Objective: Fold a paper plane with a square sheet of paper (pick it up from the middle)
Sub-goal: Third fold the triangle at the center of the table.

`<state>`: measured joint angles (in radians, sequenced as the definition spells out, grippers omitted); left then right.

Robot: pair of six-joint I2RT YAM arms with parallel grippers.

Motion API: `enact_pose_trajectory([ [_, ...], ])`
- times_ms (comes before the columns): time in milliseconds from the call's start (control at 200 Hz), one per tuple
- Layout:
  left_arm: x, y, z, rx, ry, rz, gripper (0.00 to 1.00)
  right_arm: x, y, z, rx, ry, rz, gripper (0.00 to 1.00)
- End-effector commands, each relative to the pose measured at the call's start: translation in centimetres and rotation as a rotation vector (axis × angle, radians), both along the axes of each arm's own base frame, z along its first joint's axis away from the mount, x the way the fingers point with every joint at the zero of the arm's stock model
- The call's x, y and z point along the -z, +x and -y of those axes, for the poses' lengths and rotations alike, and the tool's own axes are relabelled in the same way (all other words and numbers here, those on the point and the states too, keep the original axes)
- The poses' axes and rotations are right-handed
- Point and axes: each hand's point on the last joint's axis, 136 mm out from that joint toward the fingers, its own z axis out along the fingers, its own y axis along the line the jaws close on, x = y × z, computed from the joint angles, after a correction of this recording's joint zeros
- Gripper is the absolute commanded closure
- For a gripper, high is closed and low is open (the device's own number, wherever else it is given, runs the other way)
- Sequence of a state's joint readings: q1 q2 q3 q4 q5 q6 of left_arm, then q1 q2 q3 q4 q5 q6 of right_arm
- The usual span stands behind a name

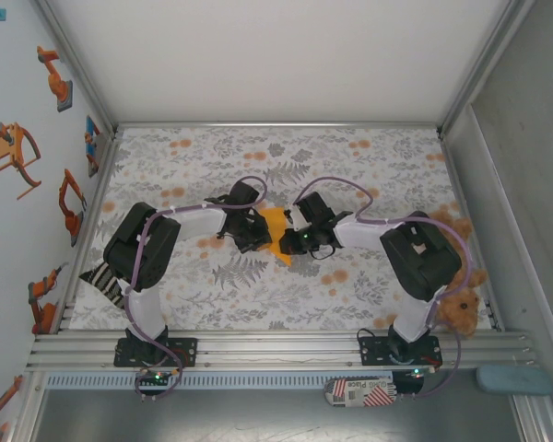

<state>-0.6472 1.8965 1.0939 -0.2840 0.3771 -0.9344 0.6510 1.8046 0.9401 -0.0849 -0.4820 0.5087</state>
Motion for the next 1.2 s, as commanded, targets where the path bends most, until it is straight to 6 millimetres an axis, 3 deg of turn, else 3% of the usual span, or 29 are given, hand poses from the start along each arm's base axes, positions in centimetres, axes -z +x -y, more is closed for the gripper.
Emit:
enact_pose_trajectory([
  [0,0.9,0.4,-1.5,-0.007,0.074,0.024,0.91,0.5,0.2,0.0,0.011,-0.014,-0.020,1.00],
  [185,-3.4,1.9,1.2,0.053,-0.073,0.187,0.88,1.9,-0.2,0.7,0.014,-0.070,-0.047,1.00],
  [305,-4.3,1.8,1.9,0.079,-0.100,0.237,0.87,2.5,-0.4,1.0,0.017,-0.086,-0.059,1.00],
  [581,-2.1,2.5,1.2,0.052,-0.003,0.211,0.87,2.8,-0.3,1.1,0.026,-0.100,-0.065,1.00],
  [976,0.6,2.8,-2.1,-0.012,0.145,0.177,0.88,3.2,-0.5,1.5,0.037,-0.123,-0.079,1.00],
  [1197,2.1,2.0,-3.9,-0.043,0.169,0.149,0.88,4.9,-1.1,2.5,0.071,-0.172,-0.129,1.00],
])
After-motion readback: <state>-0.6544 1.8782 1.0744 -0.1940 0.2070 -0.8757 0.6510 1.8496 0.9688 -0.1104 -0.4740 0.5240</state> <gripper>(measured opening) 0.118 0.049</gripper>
